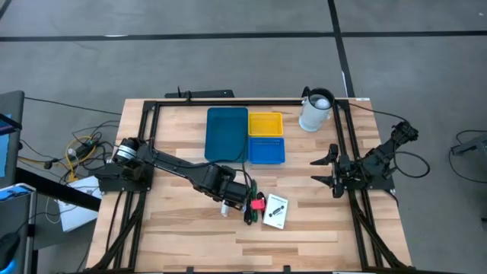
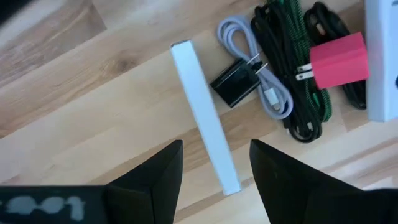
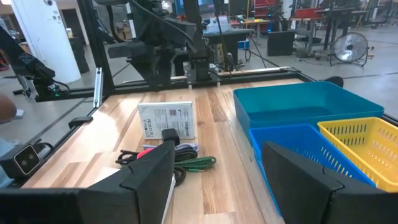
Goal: Pick and place items into bin
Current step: Put the left card reader box into the yellow bin
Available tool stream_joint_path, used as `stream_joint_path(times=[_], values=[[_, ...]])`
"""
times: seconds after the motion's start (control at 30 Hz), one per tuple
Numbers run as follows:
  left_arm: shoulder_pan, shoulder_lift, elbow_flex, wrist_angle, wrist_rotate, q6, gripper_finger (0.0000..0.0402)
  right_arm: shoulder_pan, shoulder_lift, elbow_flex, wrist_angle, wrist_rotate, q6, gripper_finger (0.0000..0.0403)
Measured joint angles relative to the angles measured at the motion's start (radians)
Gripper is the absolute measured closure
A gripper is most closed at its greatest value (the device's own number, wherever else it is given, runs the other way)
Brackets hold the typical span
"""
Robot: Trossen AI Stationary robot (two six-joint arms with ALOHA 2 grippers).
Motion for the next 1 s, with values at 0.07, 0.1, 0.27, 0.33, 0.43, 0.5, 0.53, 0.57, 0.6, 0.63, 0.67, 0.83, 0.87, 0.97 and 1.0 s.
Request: stream_joint_path(times=[0.07,0.1,0.27,0.33,0.43,0.5,0.53,0.57,0.6,0.63,0.67,0.83,0.87,0.97,1.0], values=[[0.000,0.000,0.000,0.002,-0.012,-0.009,0.0226,0.000,0.000,0.000,0.000,0.000,0.000,0.0168],[0.000,0.000,0.000,0.002,-0.018,-0.015,0.0226,0.000,0.000,0.000,0.000,0.000,0.000,0.0168],[0.000,0.000,0.000,0.002,-0.043,-0.031,0.0226,0.000,0.000,0.000,0.000,0.000,0.000,0.0168],[-0.001,0.003,0.000,0.004,-0.045,-0.031,0.0226,0.000,0.000,0.000,0.000,0.000,0.000,0.0168],[-0.003,0.013,0.001,0.005,-0.044,-0.023,0.0226,0.000,0.000,0.000,0.000,0.000,0.000,0.0168],[-0.006,0.015,0.001,0.000,-0.045,-0.024,0.0226,0.000,0.000,0.000,0.000,0.000,0.000,0.0168],[-0.006,0.021,0.002,0.004,-0.045,-0.024,0.0226,0.000,0.000,0.000,0.000,0.000,0.000,0.0168],[-0.009,0.026,0.002,0.005,-0.045,-0.023,0.0226,0.000,0.000,0.000,0.000,0.000,0.000,0.0168],[-0.010,0.030,0.000,0.000,-0.045,-0.018,0.0226,0.000,0.000,0.000,0.000,0.000,0.000,0.0168],[-0.010,0.032,0.000,-0.004,-0.045,-0.016,0.0226,0.000,0.000,0.000,0.000,0.000,0.000,0.0168],[-0.010,0.036,0.001,-0.004,-0.045,-0.016,0.0226,0.000,0.000,0.000,0.000,0.000,0.000,0.0168],[-0.010,0.057,0.000,-0.006,-0.047,-0.016,0.0226,0.000,0.000,0.000,0.000,0.000,0.000,0.0168],[-0.010,0.058,0.000,-0.006,-0.047,-0.014,0.0226,0.000,0.000,0.000,0.000,0.000,0.000,0.0168],[-0.009,0.060,0.000,-0.004,-0.046,-0.013,0.0226,0.000,0.000,0.000,0.000,0.000,0.000,0.0168],[-0.009,0.062,0.000,-0.001,-0.046,-0.013,0.0226,0.000,0.000,0.000,0.000,0.000,0.000,0.0168]])
